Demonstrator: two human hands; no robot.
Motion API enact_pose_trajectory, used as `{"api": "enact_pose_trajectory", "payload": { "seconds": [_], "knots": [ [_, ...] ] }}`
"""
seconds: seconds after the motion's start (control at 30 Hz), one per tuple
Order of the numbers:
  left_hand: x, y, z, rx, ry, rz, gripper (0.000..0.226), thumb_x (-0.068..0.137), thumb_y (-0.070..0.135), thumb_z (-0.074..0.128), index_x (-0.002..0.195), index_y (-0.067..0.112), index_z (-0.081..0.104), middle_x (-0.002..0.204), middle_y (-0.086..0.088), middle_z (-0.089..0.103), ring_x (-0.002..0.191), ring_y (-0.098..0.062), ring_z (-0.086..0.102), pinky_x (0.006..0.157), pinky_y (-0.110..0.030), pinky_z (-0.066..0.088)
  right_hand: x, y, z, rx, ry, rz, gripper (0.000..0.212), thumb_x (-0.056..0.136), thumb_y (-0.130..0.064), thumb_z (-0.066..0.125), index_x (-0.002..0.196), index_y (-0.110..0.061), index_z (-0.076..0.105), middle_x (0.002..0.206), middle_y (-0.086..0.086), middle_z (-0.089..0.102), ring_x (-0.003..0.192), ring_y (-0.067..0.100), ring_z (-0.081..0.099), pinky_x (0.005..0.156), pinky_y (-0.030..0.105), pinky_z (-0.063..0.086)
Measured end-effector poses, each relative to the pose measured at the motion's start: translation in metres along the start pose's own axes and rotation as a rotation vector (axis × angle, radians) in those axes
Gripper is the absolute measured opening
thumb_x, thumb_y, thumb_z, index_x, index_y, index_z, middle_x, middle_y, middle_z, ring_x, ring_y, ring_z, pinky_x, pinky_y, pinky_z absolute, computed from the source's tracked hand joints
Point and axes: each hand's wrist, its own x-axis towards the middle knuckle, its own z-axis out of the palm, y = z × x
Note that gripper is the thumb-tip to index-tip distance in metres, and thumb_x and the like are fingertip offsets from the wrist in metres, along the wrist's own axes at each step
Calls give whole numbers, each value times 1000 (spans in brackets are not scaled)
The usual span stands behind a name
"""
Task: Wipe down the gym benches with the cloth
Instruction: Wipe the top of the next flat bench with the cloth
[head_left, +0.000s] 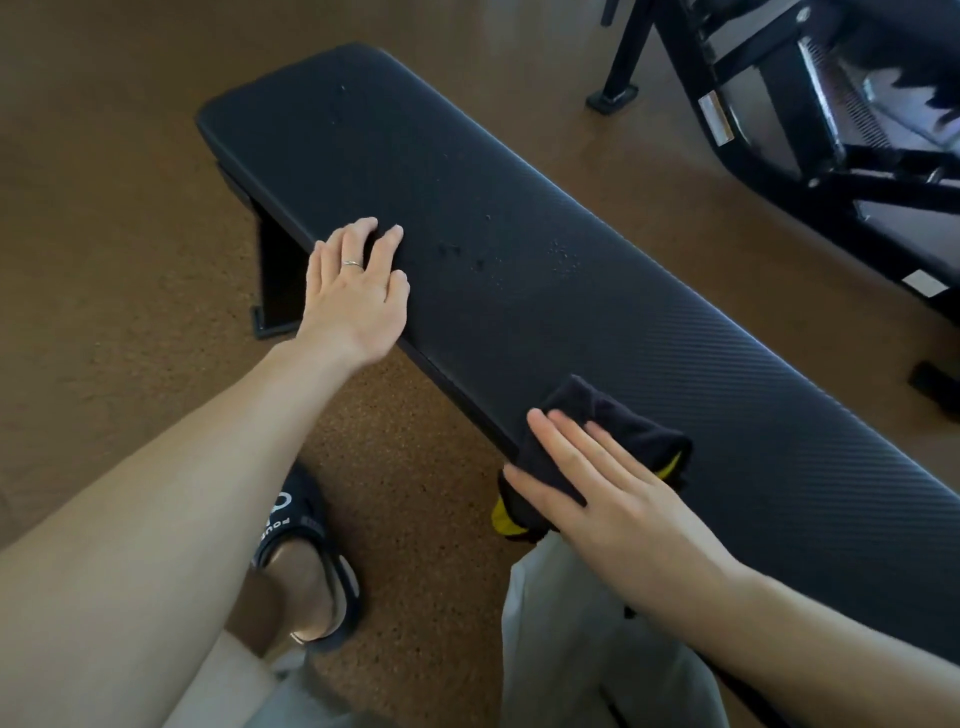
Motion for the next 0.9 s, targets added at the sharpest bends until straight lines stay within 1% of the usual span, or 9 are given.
{"api": "enact_pose_trajectory", "payload": {
  "seconds": [0.07,0.13,0.27,0.33,0.43,0.57,0.7,0.77,0.9],
  "knots": [
    [1,1,-1,-4,-12,-7,53,109,32,26,161,26,23,167,-1,12,156,-23,2,128,-43,-4,40,8,2,62,16,-40,54,97,-18,60,150,-16,49,164,22,31,154,36,28,125,49,23],
    [1,2,-3,-16,-36,-19,53,109,31,27,161,27,23,168,1,10,156,-23,1,128,-43,-4,103,18,4,152,77,12,50,100,-22,59,149,-15,51,161,20,38,150,35,35,124,48,26],
    [2,9,-7,-115,-57,-72,51,109,30,27,160,29,26,168,4,11,156,-19,1,128,-44,-4,190,37,-5,282,102,243,49,110,-26,45,158,-18,37,167,17,25,156,31,22,129,43,15],
    [3,12,-5,-121,-53,-84,51,109,30,27,160,28,26,168,3,11,156,-19,0,127,-44,-5,176,39,-1,253,106,221,52,110,-29,45,160,-21,34,168,14,24,157,28,19,129,43,13],
    [3,16,2,-58,-39,-90,54,108,34,27,160,25,22,168,1,7,157,-20,-5,126,-44,-11,98,28,2,234,90,187,58,107,-34,47,162,-28,28,171,8,19,159,24,12,129,41,10],
    [3,21,5,55,-32,-103,57,108,39,26,161,21,19,170,-4,5,157,-26,-5,126,-47,-8,27,42,-3,193,-30,109,59,107,-46,35,163,-38,19,173,0,6,160,16,-1,129,36,-1],
    [2,29,9,99,-27,-124,59,107,40,26,161,17,17,171,-7,4,157,-28,-6,126,-50,-7,83,82,0,177,-3,119,55,107,-52,23,161,-42,22,172,1,12,160,19,4,129,40,5],
    [2,31,10,114,-29,-132,60,107,40,25,161,16,17,171,-9,3,157,-28,-6,126,-52,-6,130,106,6,159,51,195,54,108,-49,25,161,-38,26,172,5,17,159,23,10,128,42,8],
    [2,33,8,106,-26,-136,59,106,40,25,160,16,20,170,-8,5,157,-28,-5,126,-53,-5,206,128,3,182,11,384,53,111,-46,22,163,-37,19,173,8,9,160,24,3,129,44,3]
  ]
}}
